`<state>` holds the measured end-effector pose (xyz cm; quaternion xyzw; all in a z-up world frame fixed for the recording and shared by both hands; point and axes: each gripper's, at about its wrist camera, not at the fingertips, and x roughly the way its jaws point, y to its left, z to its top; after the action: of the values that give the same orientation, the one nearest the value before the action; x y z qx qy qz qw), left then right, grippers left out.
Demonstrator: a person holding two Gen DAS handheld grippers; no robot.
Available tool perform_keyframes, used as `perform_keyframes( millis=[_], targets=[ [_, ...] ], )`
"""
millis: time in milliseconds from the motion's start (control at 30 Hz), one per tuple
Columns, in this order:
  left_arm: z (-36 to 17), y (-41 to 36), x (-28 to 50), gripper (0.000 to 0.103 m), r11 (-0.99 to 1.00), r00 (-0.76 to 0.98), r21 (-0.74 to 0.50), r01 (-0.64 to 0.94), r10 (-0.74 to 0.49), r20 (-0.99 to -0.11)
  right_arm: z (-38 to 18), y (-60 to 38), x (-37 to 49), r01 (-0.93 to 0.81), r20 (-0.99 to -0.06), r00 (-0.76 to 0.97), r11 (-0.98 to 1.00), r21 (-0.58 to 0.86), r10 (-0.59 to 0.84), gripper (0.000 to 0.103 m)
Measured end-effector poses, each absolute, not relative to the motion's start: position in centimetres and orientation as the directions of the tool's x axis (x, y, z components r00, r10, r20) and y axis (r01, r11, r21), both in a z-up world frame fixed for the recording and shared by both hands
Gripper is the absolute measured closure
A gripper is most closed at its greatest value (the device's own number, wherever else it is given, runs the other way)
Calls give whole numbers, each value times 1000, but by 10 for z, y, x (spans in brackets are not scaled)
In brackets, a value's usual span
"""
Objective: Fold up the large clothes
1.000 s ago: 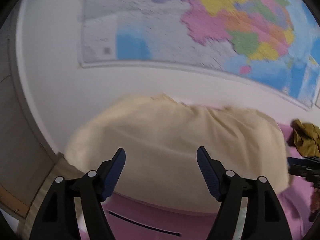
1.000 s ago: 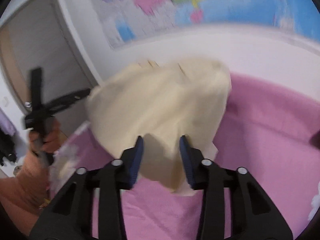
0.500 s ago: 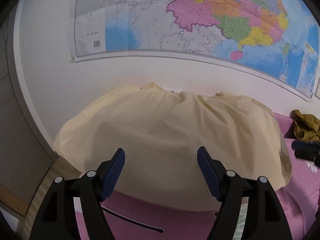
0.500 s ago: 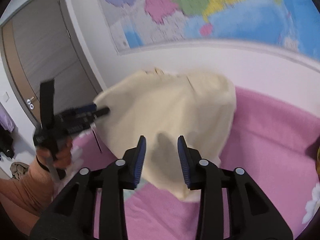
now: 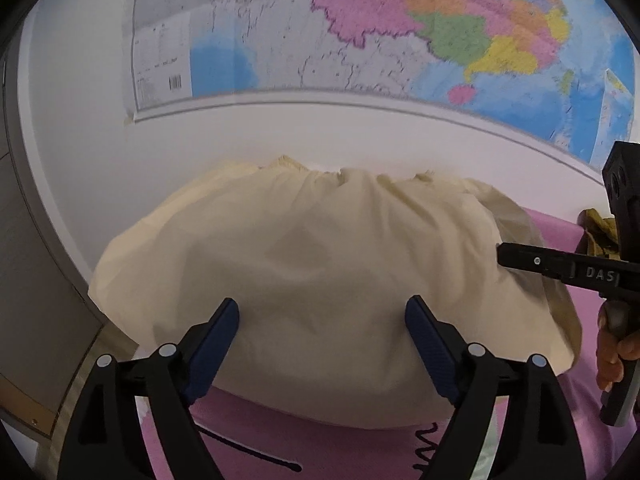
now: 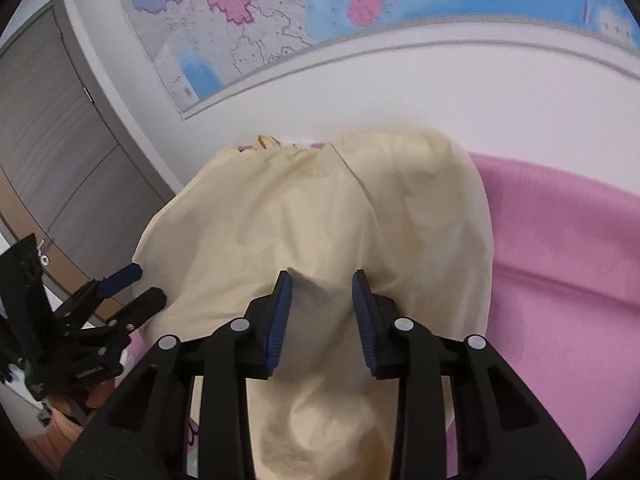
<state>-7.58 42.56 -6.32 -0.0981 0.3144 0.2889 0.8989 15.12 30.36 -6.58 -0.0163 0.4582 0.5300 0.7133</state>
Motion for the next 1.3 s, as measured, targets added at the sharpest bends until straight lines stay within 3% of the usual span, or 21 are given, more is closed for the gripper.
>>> perform_keyframes(
  millis=[133, 267, 400, 500, 600, 700, 767, 900, 1100, 1300],
  targets=[
    [-57, 421, -85, 20, 816, 654, -22, -578, 447, -610, -47, 283, 135, -799, -645, 40, 412, 438, 763, 62],
    [-51, 407, -99, 20, 844, 714, -75, -530, 397, -577, -34, 256, 98, -863, -606, 21, 321, 391, 796, 61],
    [-64, 401, -92, 20, 863, 708, -91, -497, 343, -617, -53, 250, 74, -903, -680, 34, 314, 293, 732, 61],
    [-78, 399, -83, 20, 854, 669, -66, -517, 355, -653, -68, 247, 77, -884, -692, 25, 339, 322, 722, 60],
    [-75, 391, -86, 19, 850, 670, -58, -524, 369, -644, -66, 238, 74, -873, -672, 37, 352, 339, 739, 54],
    [-72, 378, -93, 9, 834, 667, -52, -549, 400, -629, -57, 228, 63, -880, -658, 80, 363, 307, 749, 40],
    [-70, 370, -97, 8, 828, 670, -52, -558, 412, -617, -52, 223, 57, -879, -641, 111, 376, 294, 759, 27],
    [-66, 355, -106, 7, 806, 659, -47, -590, 447, -604, -47, 214, 46, -882, -629, 153, 393, 262, 762, 22],
    [-67, 335, -116, 7, 784, 631, -28, -620, 478, -611, -44, 203, 32, -885, -626, 196, 411, 219, 755, 6],
    [-68, 321, -126, 7, 777, 622, -23, -629, 486, -614, -44, 193, 19, -886, -621, 212, 416, 203, 754, 6]
  ],
)
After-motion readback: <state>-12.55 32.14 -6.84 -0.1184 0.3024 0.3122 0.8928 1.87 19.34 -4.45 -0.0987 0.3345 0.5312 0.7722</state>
